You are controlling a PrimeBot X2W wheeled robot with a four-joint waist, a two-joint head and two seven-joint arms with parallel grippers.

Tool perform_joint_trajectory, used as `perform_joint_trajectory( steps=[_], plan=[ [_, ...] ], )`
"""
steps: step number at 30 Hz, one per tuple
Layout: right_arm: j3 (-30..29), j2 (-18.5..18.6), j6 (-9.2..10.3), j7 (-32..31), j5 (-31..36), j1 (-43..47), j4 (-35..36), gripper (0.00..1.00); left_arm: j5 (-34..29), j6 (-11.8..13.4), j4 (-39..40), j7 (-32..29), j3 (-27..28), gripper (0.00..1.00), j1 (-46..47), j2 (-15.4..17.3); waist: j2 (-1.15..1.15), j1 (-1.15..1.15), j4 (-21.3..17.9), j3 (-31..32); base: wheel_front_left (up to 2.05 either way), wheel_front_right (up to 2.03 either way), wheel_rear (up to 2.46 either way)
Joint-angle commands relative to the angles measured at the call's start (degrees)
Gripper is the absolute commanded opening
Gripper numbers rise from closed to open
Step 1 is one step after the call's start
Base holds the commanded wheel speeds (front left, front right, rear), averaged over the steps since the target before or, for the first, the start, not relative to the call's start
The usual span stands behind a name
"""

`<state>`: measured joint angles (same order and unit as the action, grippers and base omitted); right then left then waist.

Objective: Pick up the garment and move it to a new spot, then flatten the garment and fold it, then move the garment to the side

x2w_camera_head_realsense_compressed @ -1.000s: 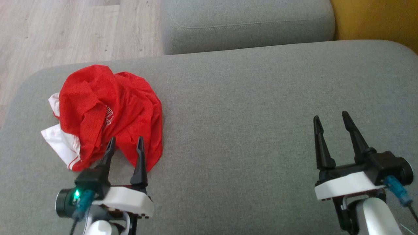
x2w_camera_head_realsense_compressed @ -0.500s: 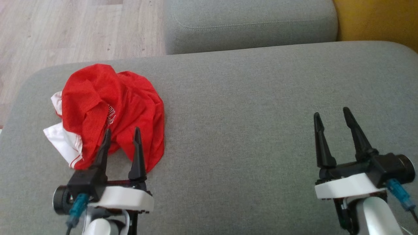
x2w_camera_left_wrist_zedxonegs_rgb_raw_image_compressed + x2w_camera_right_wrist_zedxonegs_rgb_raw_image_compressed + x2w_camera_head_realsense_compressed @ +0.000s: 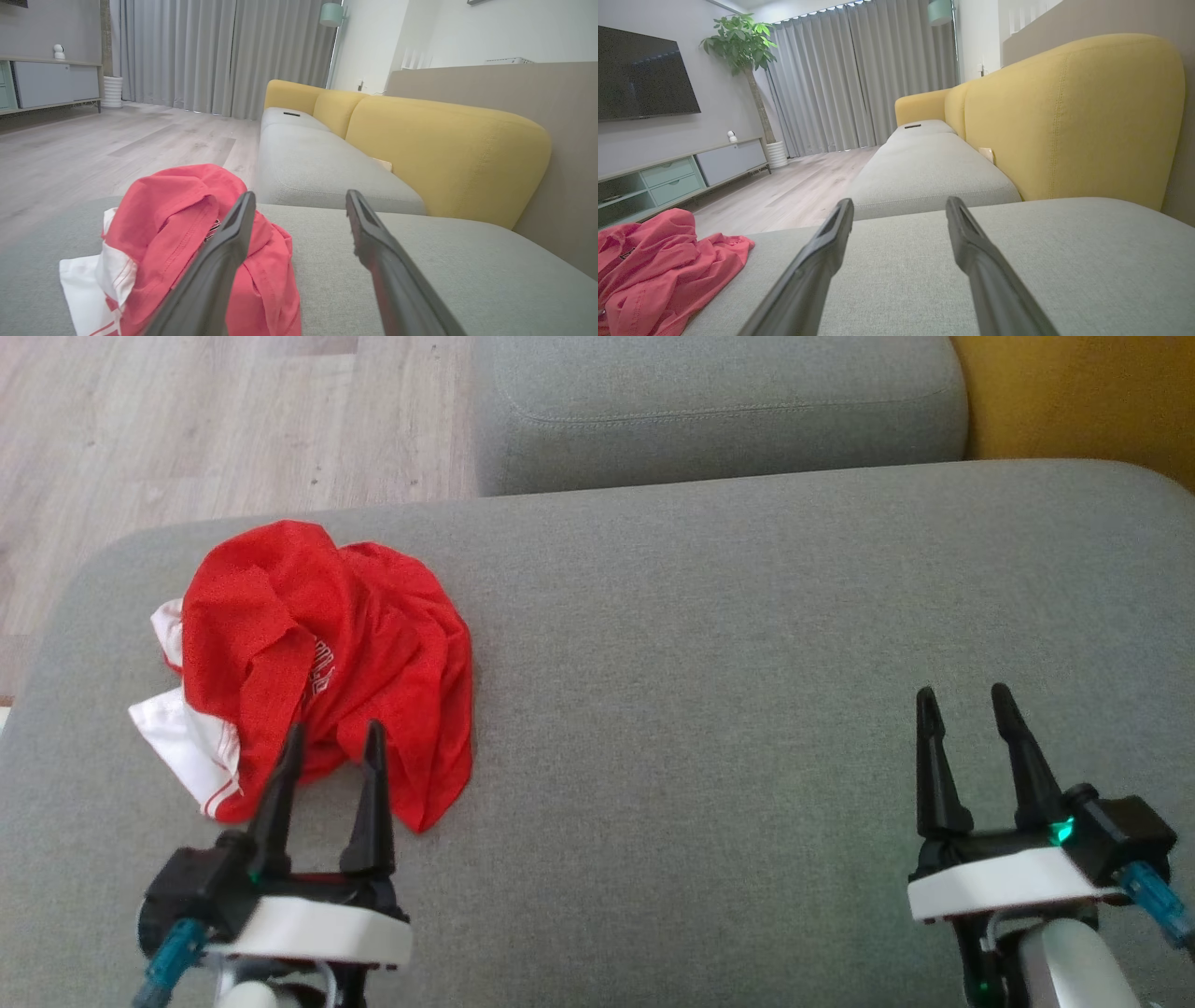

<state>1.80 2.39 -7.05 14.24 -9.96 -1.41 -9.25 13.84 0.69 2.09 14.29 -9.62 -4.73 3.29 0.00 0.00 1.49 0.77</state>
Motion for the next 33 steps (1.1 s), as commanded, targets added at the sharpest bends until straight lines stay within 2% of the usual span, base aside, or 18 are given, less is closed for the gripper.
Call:
perform_joint_trajectory(
  steps=[1,4,21,33],
  plan=[
    [1.4,0.5,-0.44,0.8,-0.8,-1.1,0.9,1.0,-0.2,-0.7,1.4,0.7,2.9,1.0,1.6,-0.3,0.0,0.0,-0.1,0.1,0.0,0.0,0.0],
    [1.6,0.5,-0.44,0.8,-0.9,-1.2,-0.1,1.0,2.3,-1.8,-0.1,0.7,2.4,1.0,1.3,-0.4,0.0,0.0,-0.3,0.1,0.0,0.0,0.0],
    [1.8,0.5,-0.44,0.8,-0.5,-1.7,-1.1,1.0,3.8,-1.2,-1.8,0.7,2.0,1.0,2.6,-0.4,0.0,0.0,-0.9,-0.4,0.0,0.0,0.0],
    [3.7,0.5,-0.44,0.8,-0.4,-1.3,-1.4,1.0,3.7,-0.8,-2.2,0.7,2.7,1.0,2.5,-0.4,0.0,0.0,3.3,0.4,0.0,0.0,0.0]
  ],
)
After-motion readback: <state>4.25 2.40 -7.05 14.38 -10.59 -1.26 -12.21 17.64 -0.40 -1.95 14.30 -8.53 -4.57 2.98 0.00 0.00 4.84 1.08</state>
